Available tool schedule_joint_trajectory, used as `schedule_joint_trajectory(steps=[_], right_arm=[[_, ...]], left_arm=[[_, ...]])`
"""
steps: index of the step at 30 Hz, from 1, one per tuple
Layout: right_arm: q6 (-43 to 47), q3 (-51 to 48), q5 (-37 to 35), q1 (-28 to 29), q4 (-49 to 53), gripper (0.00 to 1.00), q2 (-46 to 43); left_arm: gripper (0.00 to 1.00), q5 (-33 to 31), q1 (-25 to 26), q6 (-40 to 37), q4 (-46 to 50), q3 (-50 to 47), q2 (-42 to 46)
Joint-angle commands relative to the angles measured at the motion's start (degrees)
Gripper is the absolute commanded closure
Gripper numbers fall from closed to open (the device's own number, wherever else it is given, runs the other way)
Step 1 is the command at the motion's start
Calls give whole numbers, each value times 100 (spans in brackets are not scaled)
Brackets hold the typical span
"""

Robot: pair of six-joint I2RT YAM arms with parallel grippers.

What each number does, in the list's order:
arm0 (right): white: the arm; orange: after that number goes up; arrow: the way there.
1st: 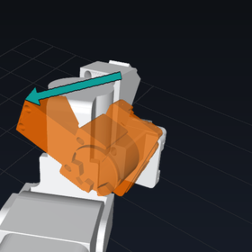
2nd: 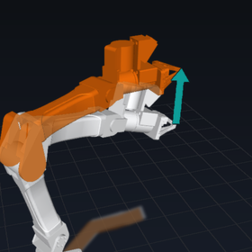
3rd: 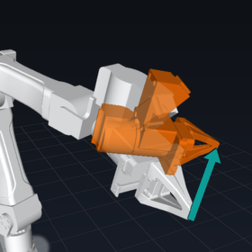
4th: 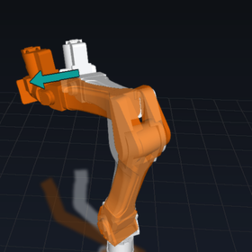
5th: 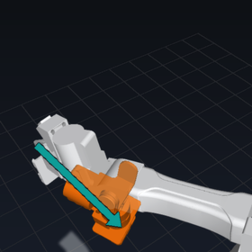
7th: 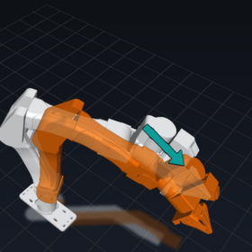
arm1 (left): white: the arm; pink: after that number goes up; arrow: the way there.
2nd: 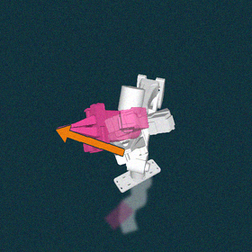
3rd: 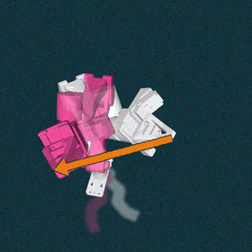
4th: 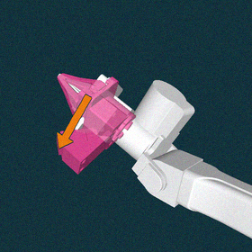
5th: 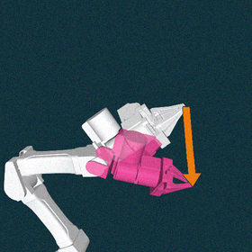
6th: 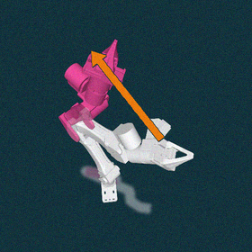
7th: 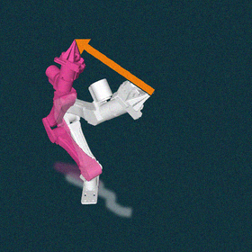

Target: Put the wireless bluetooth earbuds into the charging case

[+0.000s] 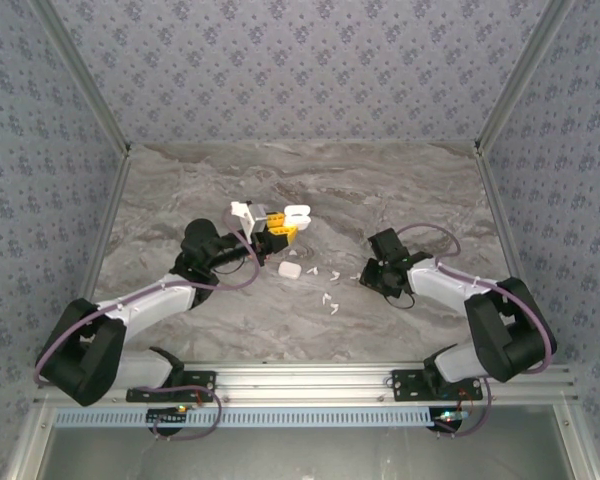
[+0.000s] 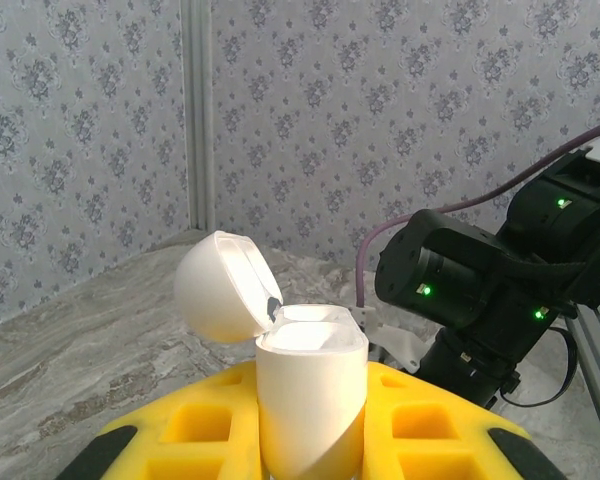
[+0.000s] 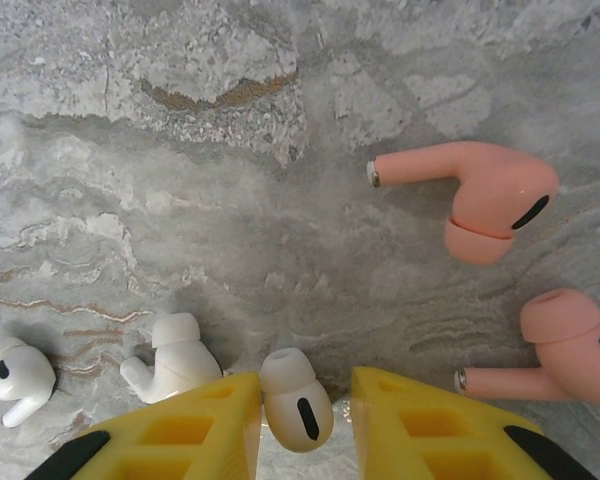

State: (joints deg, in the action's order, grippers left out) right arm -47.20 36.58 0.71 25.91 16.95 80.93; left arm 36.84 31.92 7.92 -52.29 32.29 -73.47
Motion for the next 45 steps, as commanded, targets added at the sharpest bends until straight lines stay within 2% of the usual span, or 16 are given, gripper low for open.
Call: schedule_joint_trajectory(steps=[1, 15, 22, 27, 34, 41, 45], right_arm=[[-70, 60, -169, 29, -50, 68, 98], [129, 101, -219, 42, -159, 75, 314], [568, 148, -353, 22, -117, 77, 297], [1067, 173, -482, 29, -105, 78, -59], [2664, 242, -485, 100, -180, 78, -1188], [4344, 356, 86, 144, -522, 78, -2532], [5043, 527, 518, 169, -729, 78, -2963]], left_arm=[[100, 157, -20, -117, -18, 93, 160], [100, 159, -24, -140, 132, 84, 238], [100, 189, -26, -105, 167, 84, 254], [100, 206, -13, 26, 184, 49, 246], [100, 211, 130, 183, 158, -30, 189], [100, 227, 300, 302, 84, 139, -27], [100, 255, 386, 415, 2, 248, -206]])
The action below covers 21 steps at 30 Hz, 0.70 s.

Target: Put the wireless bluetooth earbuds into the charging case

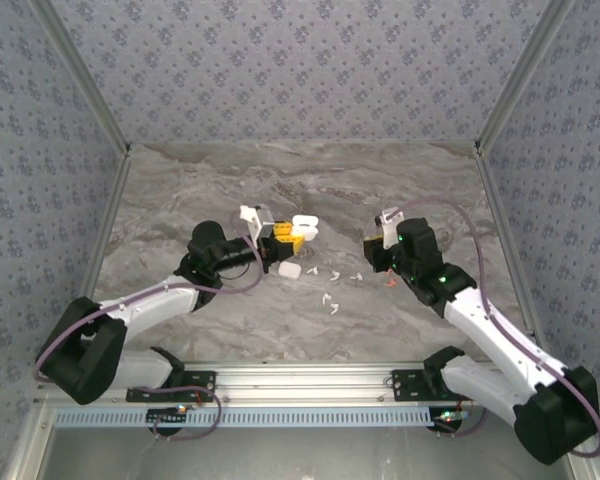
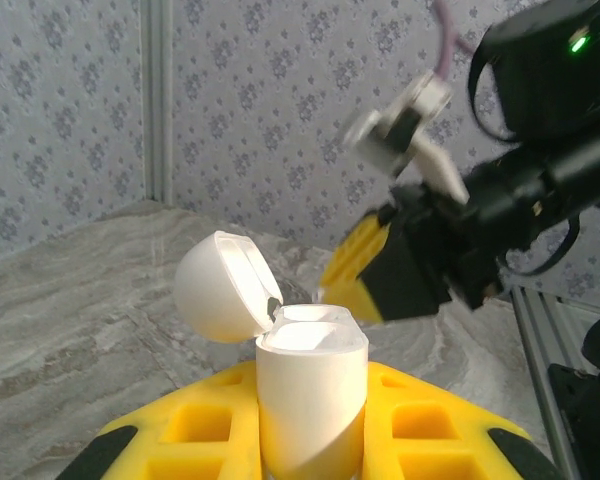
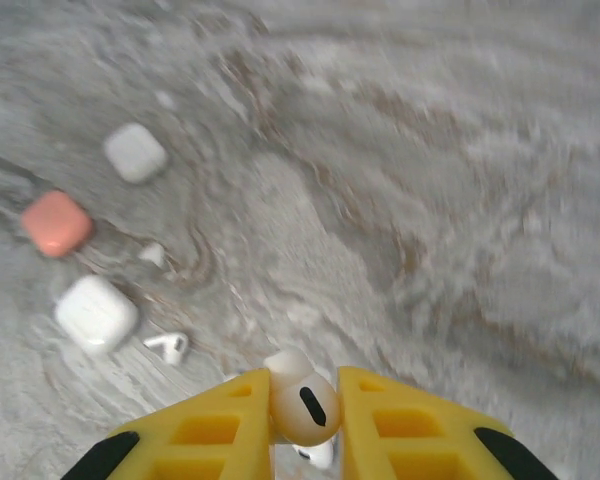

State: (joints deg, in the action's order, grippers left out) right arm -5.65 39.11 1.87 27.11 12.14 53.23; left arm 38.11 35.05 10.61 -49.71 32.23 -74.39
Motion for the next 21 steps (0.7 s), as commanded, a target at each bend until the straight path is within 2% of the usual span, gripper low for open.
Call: schedule_joint_trajectory(steps=[1, 5, 12, 21], right_arm=[[1028, 391, 492, 66, -245, 78, -223], [1503, 934, 792, 232, -179, 78, -144], [2317, 1714, 780, 705, 29, 78, 311], [2801, 1916, 741, 925, 217, 78, 635]], left_arm=[[100, 136, 104, 172, -271, 288, -161], [100, 137, 192, 263, -332, 438, -353], [100, 136, 295, 474, -604, 571, -597], [100, 114, 336, 476, -562, 600, -592]])
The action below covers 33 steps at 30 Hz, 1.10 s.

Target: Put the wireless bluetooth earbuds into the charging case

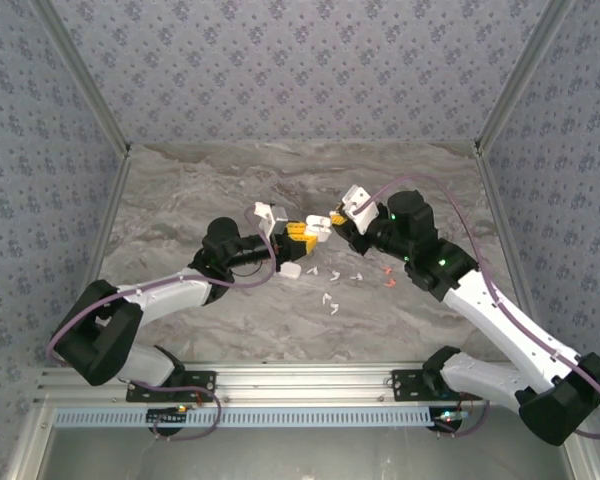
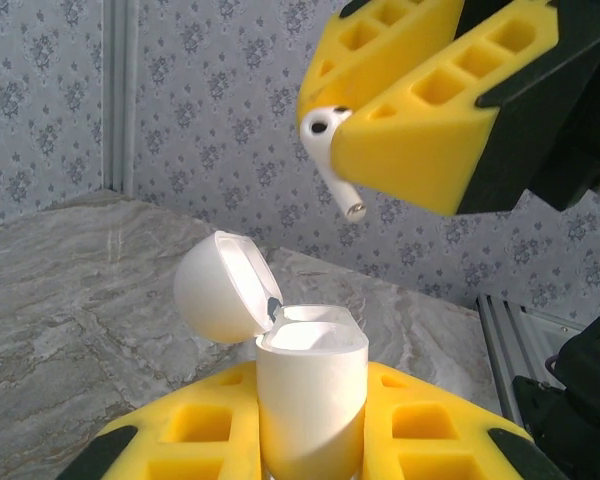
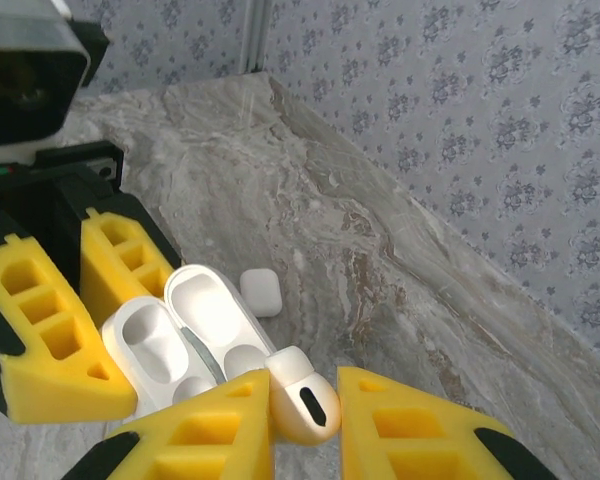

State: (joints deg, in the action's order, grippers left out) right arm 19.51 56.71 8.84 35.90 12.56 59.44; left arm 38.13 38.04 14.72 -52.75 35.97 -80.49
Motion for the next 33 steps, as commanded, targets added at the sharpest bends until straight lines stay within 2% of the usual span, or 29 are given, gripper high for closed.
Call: schedule_joint_trajectory(steps=[1, 21, 33], right_arm=[[307, 156, 47, 64, 192, 78, 31], [631, 156, -251, 251, 385, 78, 323], [678, 156, 652, 173, 691, 76, 270]], left_arm=[[100, 111, 37, 59, -245, 221, 28], [100, 116, 38, 31, -209, 207, 77], [100, 103, 37, 4, -226, 192, 140]])
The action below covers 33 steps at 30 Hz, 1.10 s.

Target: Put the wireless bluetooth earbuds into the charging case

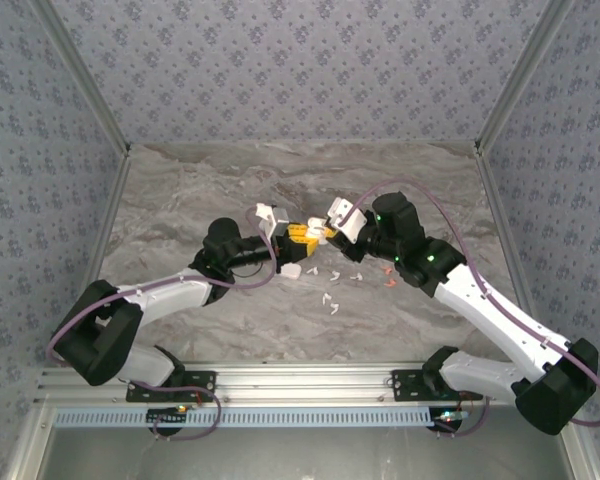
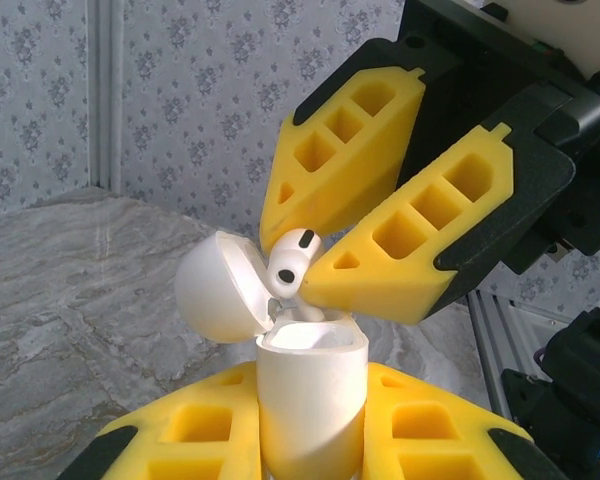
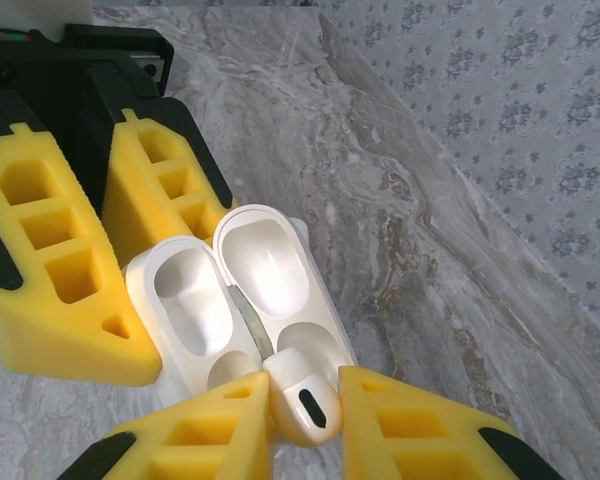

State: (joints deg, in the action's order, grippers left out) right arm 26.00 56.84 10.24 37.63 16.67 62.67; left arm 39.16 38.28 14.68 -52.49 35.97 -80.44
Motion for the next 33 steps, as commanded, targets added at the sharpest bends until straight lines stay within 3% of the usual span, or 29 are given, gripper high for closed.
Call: schedule_joint_trajectory(steps=[1, 9, 17, 22, 28, 33], right_arm=[[1, 143, 567, -11, 286, 76, -54], [-207, 243, 1029, -200, 377, 70, -36], [-667, 563, 1526, -550, 393, 50, -70], [-1563, 877, 767, -917, 656, 42, -98], [-3125, 695, -203, -1555, 1536, 43, -54], [-4367, -198, -543, -1699, 1707, 50, -43]], left_arm=[[100, 2, 14, 9, -259, 187, 150], [100, -3, 13, 9, -277, 157, 152], [100, -39, 21, 0, -321, 130, 171], [100, -429, 21, -189, -170, -2, 337], [100, -898, 13, -620, 204, -202, 742], [100, -997, 4, -900, 598, -178, 1036]])
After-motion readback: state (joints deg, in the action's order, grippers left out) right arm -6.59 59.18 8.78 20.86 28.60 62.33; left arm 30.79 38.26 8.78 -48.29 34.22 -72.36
